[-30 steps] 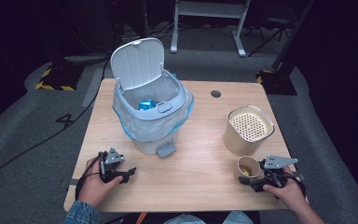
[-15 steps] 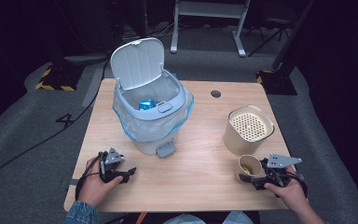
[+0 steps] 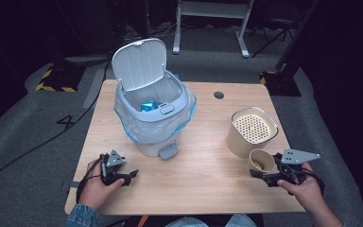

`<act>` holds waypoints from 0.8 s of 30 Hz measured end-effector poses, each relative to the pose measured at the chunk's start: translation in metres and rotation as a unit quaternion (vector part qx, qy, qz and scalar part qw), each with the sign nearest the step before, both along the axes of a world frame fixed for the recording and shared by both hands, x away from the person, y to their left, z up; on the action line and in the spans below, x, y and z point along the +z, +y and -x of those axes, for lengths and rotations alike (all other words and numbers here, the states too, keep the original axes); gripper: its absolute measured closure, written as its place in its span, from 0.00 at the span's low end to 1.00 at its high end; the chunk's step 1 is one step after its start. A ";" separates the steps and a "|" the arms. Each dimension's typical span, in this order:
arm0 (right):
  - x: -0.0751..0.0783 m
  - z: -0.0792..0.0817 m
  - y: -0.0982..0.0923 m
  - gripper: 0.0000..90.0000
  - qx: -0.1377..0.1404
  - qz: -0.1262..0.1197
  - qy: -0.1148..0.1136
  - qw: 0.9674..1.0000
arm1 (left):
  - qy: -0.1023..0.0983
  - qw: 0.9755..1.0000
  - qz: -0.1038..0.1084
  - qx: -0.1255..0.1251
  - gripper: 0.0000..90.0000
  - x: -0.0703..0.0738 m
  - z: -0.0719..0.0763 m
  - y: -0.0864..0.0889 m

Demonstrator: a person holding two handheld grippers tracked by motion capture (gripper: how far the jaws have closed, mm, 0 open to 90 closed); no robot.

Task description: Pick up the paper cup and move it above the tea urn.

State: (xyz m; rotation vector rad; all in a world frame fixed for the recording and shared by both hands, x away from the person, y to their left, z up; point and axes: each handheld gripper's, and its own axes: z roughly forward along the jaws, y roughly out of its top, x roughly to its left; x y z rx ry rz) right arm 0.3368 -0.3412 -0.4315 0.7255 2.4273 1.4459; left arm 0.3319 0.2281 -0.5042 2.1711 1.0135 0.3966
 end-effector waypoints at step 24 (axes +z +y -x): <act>0.084 -0.041 -0.026 0.35 -0.024 -0.009 -0.052 0.998 | 0.001 1.000 -0.002 0.002 0.28 0.000 0.001 0.000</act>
